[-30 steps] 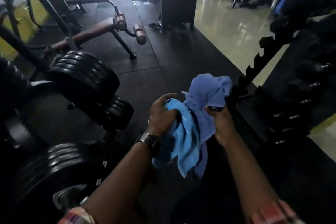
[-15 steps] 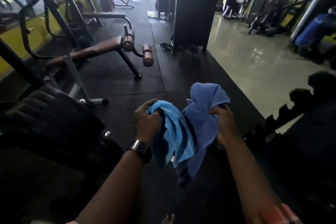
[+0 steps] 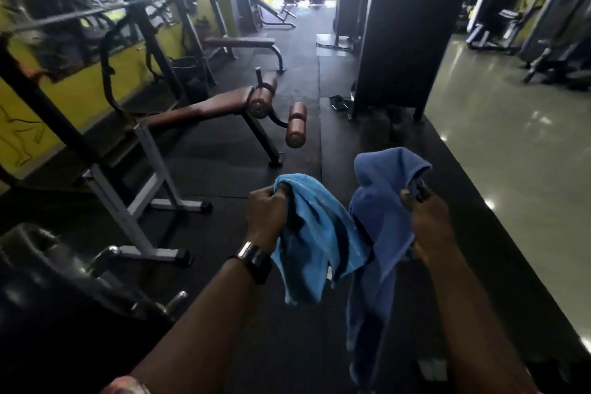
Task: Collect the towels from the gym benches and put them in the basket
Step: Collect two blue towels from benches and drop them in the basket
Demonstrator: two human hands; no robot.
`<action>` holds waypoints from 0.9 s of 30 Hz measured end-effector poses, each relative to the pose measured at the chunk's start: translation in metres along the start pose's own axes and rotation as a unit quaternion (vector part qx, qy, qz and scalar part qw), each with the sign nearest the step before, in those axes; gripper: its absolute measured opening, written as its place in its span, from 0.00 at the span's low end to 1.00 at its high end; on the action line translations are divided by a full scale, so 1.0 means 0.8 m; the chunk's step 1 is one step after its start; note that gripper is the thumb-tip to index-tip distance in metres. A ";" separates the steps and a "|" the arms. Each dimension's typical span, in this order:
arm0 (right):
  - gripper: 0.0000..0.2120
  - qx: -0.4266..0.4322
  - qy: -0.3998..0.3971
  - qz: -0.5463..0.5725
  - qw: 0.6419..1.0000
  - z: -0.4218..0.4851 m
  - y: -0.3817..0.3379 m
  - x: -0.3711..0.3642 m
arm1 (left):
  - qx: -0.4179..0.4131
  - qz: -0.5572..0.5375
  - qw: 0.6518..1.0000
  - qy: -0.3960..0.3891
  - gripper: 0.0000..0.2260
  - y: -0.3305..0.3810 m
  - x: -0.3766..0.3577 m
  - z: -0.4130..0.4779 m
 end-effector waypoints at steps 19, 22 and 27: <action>0.34 0.093 -0.154 -0.083 0.980 0.546 -0.021 -0.080 | -0.011 -0.108 0.993 0.052 0.05 -0.001 -0.352 0.397; 0.33 0.125 -0.108 -0.148 0.975 0.641 -0.024 -0.099 | -0.011 -0.107 0.993 0.057 0.06 -0.020 -0.404 0.493; 0.24 0.177 -0.038 -0.213 0.960 0.799 -0.058 -0.132 | -0.012 -0.075 0.995 0.058 0.08 -0.025 -0.499 0.651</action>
Point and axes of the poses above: each hand's wrist, its own z-axis towards the middle knuckle, its own x-axis out of the back of the hand, y = z × x, the point moved 1 cm from there along z, towards the middle knuckle, and after that the axes turned 15 degrees about -z, right-handed, at the moved point
